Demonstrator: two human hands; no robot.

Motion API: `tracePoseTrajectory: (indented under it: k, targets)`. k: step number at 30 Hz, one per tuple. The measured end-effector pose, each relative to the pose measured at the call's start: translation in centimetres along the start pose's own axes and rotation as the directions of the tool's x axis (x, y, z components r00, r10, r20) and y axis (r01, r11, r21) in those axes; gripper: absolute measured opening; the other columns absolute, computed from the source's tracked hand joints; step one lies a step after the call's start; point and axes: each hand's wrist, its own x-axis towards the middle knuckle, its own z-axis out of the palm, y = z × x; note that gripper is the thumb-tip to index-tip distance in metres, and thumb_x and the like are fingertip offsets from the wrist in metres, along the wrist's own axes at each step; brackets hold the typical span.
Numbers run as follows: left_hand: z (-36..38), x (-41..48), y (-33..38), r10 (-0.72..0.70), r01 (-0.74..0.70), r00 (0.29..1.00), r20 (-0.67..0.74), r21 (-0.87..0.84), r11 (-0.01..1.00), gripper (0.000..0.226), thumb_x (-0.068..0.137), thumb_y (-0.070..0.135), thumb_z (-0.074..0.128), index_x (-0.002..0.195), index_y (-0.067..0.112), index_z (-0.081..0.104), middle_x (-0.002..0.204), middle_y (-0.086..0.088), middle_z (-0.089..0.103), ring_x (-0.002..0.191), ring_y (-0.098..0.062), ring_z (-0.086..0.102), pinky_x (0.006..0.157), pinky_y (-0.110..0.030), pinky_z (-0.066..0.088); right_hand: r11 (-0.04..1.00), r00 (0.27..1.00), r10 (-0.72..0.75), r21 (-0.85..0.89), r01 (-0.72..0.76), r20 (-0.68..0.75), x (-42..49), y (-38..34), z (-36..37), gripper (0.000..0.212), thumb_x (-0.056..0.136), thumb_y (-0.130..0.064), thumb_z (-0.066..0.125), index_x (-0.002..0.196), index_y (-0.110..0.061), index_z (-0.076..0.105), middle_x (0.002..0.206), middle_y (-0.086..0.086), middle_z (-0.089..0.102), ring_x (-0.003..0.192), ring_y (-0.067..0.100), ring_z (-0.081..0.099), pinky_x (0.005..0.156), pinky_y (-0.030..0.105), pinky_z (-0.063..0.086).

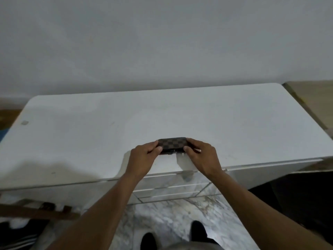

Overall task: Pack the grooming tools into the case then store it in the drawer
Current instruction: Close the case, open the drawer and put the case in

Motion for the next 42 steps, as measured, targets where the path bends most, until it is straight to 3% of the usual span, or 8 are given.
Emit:
tracePoseTrajectory:
  k: [11, 18, 20, 24, 28, 33, 38, 42]
  targets:
    - [0.7, 0.1, 0.5, 0.014, -0.013, 0.999, -0.041, 0.016, 1.000, 0.040, 0.084, 0.011, 0.075, 0.123, 0.007, 0.065, 0.124, -0.007, 0.065, 0.104, -0.010, 0.058, 0.078, 0.008, 0.034, 0.985, 0.996, -0.044, -0.166, 0.056, 0.072, 0.9, -0.5, -0.3, 0.040, 0.085, -0.016, 0.070, 0.123, -0.012, 0.064, 0.120, 0.007, 0.069, 0.107, 0.019, 0.066, 0.093, 0.020, 0.045]
    - [1.0, 0.6, 0.4, 0.009, -0.007, 0.999, -0.043, 0.050, 0.999, 0.042, 0.082, 0.008, 0.076, 0.122, 0.005, 0.065, 0.124, -0.008, 0.065, 0.112, -0.018, 0.061, 0.094, -0.011, 0.039, 0.962, 0.992, -0.012, -0.269, 0.044, 0.122, 2.0, -0.9, -0.4, 0.035, 0.084, -0.017, 0.069, 0.118, -0.010, 0.066, 0.116, 0.009, 0.069, 0.105, 0.024, 0.064, 0.074, 0.013, 0.039]
    - [1.2, 0.8, 0.6, 0.008, -0.006, 0.999, -0.049, 0.058, 0.998, 0.043, 0.082, 0.006, 0.075, 0.124, 0.004, 0.064, 0.125, -0.009, 0.065, 0.113, -0.021, 0.062, 0.099, -0.020, 0.042, 0.966, 0.995, -0.002, -0.257, 0.027, 0.096, 2.0, -0.9, 0.0, 0.036, 0.084, -0.016, 0.069, 0.119, -0.009, 0.065, 0.116, 0.010, 0.068, 0.106, 0.025, 0.063, 0.080, 0.016, 0.039]
    - [1.3, 0.9, 1.0, -0.008, 0.010, 0.999, -0.052, 0.054, 0.998, 0.044, 0.083, 0.007, 0.074, 0.126, 0.004, 0.062, 0.125, -0.008, 0.066, 0.109, -0.018, 0.064, 0.095, -0.019, 0.042, 0.968, 0.997, -0.013, -0.247, 0.031, 0.073, 1.8, -0.6, 0.2, 0.041, 0.085, -0.017, 0.069, 0.125, -0.011, 0.062, 0.123, 0.008, 0.066, 0.111, 0.024, 0.061, 0.084, 0.016, 0.037]
    - [1.4, 0.3, 1.0, -0.007, 0.010, 0.997, -0.072, 0.044, 0.999, 0.042, 0.084, 0.008, 0.074, 0.125, 0.004, 0.063, 0.124, -0.009, 0.067, 0.110, -0.017, 0.064, 0.092, -0.016, 0.041, 0.961, 0.996, -0.033, -0.271, 0.056, 0.088, 1.8, -0.7, 0.0, 0.026, 0.084, -0.015, 0.067, 0.110, -0.010, 0.069, 0.106, 0.010, 0.071, 0.100, 0.028, 0.063, 0.075, 0.021, 0.037]
    - [1.6, -0.2, 1.1, -0.014, 0.016, 0.997, -0.080, 0.031, 0.999, 0.041, 0.084, 0.010, 0.074, 0.123, 0.002, 0.064, 0.122, -0.011, 0.067, 0.108, -0.019, 0.065, 0.094, -0.020, 0.044, 0.972, 0.999, -0.006, -0.234, 0.016, 0.045, 1.5, -1.2, 0.6, 0.039, 0.087, -0.009, 0.064, 0.126, -0.010, 0.061, 0.122, 0.012, 0.066, 0.110, 0.027, 0.061, 0.086, 0.020, 0.038]
    - [1.2, 0.1, 1.4, 0.047, -0.041, 0.998, -0.043, 0.133, 0.990, 0.005, 0.085, 0.008, 0.070, 0.088, 0.005, 0.067, 0.093, -0.008, 0.069, 0.087, -0.020, 0.063, 0.086, -0.032, 0.049, 0.975, 0.998, 0.015, -0.222, -0.026, -0.054, 0.5, -0.9, 1.9, 0.039, 0.089, -0.011, 0.062, 0.128, -0.009, 0.059, 0.123, 0.011, 0.067, 0.112, 0.027, 0.061, 0.094, 0.028, 0.044]
    - [0.9, 0.3, 1.3, 0.081, -0.078, 0.997, -0.012, 0.165, 0.983, 0.018, 0.086, 0.008, 0.068, 0.082, 0.019, 0.054, 0.084, -0.008, 0.065, 0.081, -0.019, 0.058, 0.084, -0.036, 0.051, 0.982, 0.992, 0.045, -0.175, -0.065, -0.117, 0.1, -0.9, 2.7, 0.039, 0.090, -0.010, 0.061, 0.129, -0.009, 0.058, 0.120, 0.012, 0.068, 0.109, 0.027, 0.063, 0.095, 0.030, 0.047]
